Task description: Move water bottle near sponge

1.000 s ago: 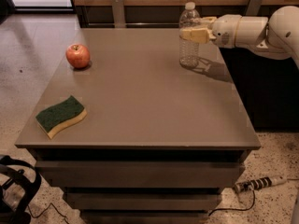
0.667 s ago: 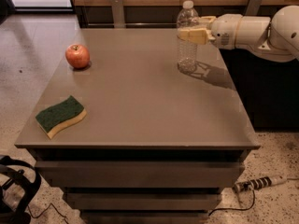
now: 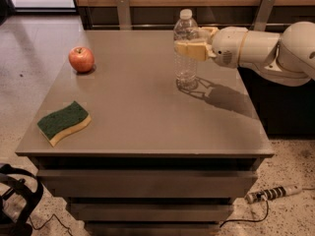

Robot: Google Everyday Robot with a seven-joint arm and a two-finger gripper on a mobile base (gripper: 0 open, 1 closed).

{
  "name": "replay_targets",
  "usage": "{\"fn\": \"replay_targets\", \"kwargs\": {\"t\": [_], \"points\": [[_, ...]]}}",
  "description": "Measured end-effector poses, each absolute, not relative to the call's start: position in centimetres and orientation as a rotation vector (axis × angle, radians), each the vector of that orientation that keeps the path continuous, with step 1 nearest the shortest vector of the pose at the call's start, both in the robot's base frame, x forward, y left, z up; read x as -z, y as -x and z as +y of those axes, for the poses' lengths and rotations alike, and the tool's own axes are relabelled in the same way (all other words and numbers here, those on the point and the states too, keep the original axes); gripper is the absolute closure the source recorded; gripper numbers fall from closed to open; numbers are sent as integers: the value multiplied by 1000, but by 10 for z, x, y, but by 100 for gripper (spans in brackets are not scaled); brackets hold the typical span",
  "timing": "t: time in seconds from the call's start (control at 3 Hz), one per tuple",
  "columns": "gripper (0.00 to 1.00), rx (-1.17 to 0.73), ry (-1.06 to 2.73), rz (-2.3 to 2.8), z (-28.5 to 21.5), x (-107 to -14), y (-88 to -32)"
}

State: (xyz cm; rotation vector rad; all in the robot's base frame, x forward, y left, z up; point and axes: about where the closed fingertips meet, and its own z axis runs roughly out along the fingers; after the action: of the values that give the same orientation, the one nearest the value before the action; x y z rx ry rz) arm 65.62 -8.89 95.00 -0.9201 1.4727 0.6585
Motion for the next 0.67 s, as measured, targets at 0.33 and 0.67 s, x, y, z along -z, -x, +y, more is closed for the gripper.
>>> {"fn": "replay_targets", "kwargs": {"t": [0.33, 0.67], "points": [[100, -656, 931, 1452, -57, -941, -623], [100, -665, 953, 1434, -26, -932, -599]]}}
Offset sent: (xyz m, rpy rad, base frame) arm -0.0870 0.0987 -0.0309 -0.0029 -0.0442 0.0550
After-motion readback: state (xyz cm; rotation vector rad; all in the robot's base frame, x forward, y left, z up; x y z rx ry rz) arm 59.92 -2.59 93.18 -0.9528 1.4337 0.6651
